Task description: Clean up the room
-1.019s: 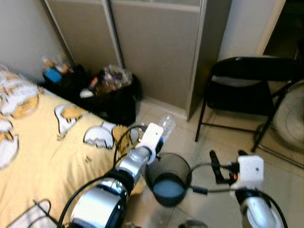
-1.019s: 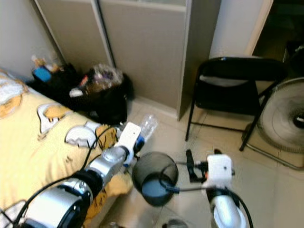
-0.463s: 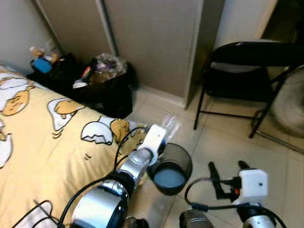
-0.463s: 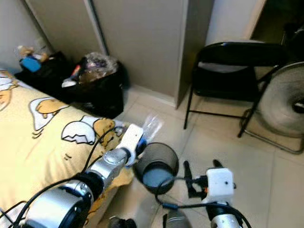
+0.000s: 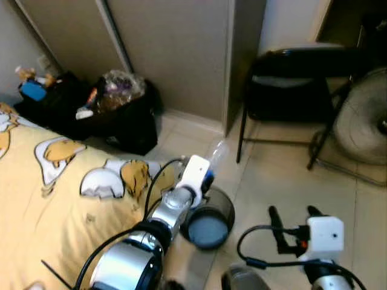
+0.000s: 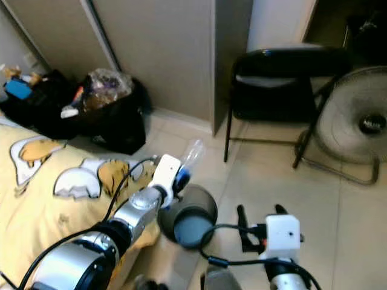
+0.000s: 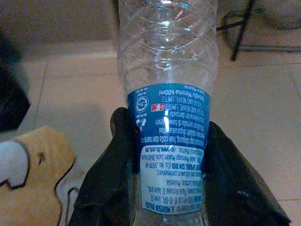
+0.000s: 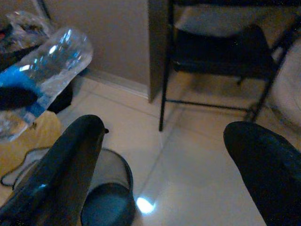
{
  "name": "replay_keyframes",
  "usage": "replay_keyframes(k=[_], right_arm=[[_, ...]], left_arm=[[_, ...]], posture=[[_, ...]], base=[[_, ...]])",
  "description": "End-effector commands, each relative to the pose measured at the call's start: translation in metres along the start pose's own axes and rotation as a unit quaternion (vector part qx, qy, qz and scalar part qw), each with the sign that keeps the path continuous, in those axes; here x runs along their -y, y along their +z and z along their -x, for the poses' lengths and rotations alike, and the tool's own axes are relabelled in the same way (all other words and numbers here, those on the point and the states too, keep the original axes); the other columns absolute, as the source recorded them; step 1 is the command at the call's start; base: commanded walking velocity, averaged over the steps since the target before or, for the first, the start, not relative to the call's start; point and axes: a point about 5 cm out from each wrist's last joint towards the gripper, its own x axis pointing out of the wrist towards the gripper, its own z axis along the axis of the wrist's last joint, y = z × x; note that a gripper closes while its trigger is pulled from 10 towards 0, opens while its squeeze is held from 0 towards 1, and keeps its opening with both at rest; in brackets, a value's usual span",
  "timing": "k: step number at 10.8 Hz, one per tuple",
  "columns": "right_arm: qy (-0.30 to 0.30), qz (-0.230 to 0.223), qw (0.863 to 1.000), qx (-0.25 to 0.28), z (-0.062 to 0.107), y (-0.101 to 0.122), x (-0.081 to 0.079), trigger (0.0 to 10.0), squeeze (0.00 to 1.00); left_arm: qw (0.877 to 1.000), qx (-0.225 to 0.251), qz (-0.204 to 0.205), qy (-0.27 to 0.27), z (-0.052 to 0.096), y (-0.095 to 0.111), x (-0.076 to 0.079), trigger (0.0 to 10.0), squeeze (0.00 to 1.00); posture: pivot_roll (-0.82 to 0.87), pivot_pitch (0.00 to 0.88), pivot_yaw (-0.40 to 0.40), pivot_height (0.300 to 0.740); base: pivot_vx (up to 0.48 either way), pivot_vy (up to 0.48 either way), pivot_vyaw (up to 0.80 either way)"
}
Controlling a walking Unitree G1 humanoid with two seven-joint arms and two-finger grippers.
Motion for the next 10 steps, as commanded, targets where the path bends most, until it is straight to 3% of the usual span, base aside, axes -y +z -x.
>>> replay_keyframes(k=[1,4,10], right_arm=[[0.010,-0.003,1.000,-0.002,0.000,0.001,-0.008,10.0,0.05],[0.007,-0.009,1.000,-0.007,0.008,0.001,-0.012,10.0,0.04],[-0.009,-0.026,0.999,-0.032,0.032,-0.004,-0.024,10.0,0.05]], left_arm=[[1.000,-0.016,0.017,0.011,-0.002,0.000,0.009,10.0,0.00],[0.998,-0.056,0.018,0.034,-0.001,-0.008,0.006,10.0,0.00],[0.991,-0.133,0.025,-0.001,0.005,-0.037,0.024,10.0,0.00]], posture=[[-0.37,0.141,0.134,0.723],[-0.38,0.168,0.139,0.723],[-0.41,0.261,0.169,0.723]], base=[[0.000,0.000,0.00],[0.000,0.000,0.00],[0.000,0.000,0.00]])
